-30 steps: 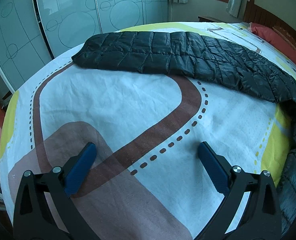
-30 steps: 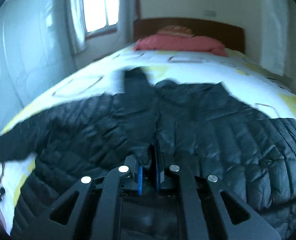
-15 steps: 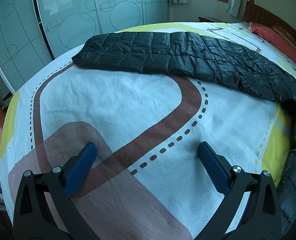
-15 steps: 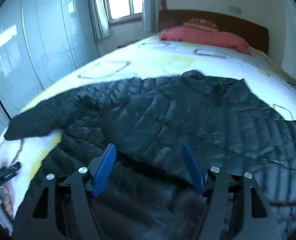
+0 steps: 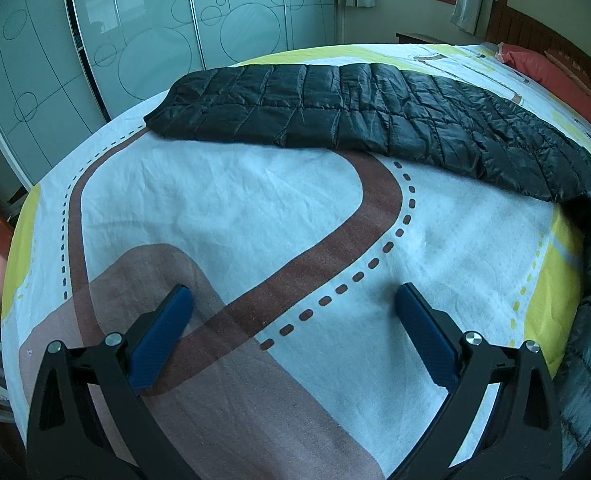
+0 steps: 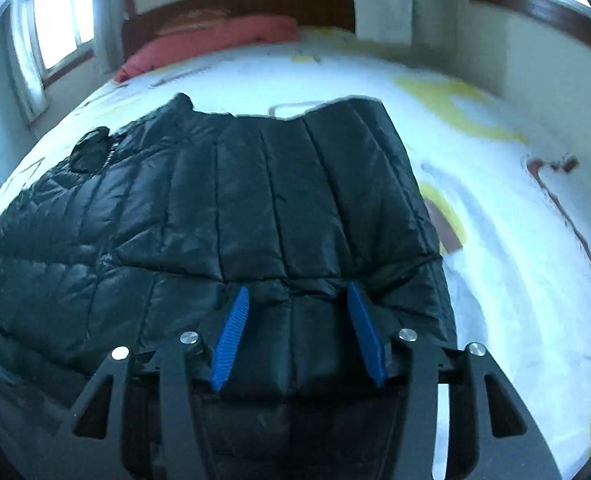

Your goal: Fold large clothes

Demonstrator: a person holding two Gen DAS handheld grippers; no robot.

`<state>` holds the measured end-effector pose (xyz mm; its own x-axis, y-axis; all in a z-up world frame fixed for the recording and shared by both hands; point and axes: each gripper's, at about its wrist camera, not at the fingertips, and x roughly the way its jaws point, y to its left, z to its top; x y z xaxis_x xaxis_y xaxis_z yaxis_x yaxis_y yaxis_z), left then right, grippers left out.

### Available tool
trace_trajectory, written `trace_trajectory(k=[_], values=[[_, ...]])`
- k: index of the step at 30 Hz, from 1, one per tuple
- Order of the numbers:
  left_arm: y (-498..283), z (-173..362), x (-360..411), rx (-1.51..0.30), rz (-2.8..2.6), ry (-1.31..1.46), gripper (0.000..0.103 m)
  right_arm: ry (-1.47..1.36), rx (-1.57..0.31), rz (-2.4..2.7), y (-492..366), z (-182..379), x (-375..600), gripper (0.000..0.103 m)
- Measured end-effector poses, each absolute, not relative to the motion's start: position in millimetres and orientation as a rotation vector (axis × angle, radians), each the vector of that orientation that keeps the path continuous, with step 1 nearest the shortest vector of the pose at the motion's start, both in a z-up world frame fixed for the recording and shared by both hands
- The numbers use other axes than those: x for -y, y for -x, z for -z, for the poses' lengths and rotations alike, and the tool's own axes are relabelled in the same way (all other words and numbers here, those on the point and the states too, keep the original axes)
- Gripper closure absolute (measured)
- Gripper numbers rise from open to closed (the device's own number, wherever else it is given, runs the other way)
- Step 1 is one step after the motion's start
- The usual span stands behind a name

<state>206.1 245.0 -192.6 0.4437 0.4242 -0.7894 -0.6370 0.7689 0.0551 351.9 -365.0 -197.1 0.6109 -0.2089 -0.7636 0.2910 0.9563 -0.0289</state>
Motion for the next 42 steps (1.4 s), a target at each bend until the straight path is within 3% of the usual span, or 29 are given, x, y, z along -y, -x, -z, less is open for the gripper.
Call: trace_trajectory(k=[6,10,17,22,29,42], values=[[-206.3,192.6,-245.3,-0.895,-0.671,0.260,0.002,-0.113,-0.787,0.293,-395.7,170.9,363.1,0.050],[-206.3,192.6,-245.1,-0.895,-0.672,0.259,0.002,-0.122,-0.889,0.329,-431.4,203.1,376.7,0.043],[-205.8,192.7,-245.5,-0.894,-0.671,0.259,0.002,-0.119,-0.835,0.261,-425.5,182.1,336.5,0.042],[-205.7,192.7,-245.2,-0.894,-0.671,0.260,0.002,-0.063,-0.887,0.216,-422.2,214.1,303.0,0.041],[-206.0,190.5,-248.5,-0.894,-0.656,0.287,0.002,-0.061,-0.842,0.224,-407.5,195.4,294.1,0.040],[-217.3,181.1,-355.8,-0.684,-0.565,0.693,0.002,-0.047,-0.859,0.239,-408.1,217.9,293.1,0.036]])
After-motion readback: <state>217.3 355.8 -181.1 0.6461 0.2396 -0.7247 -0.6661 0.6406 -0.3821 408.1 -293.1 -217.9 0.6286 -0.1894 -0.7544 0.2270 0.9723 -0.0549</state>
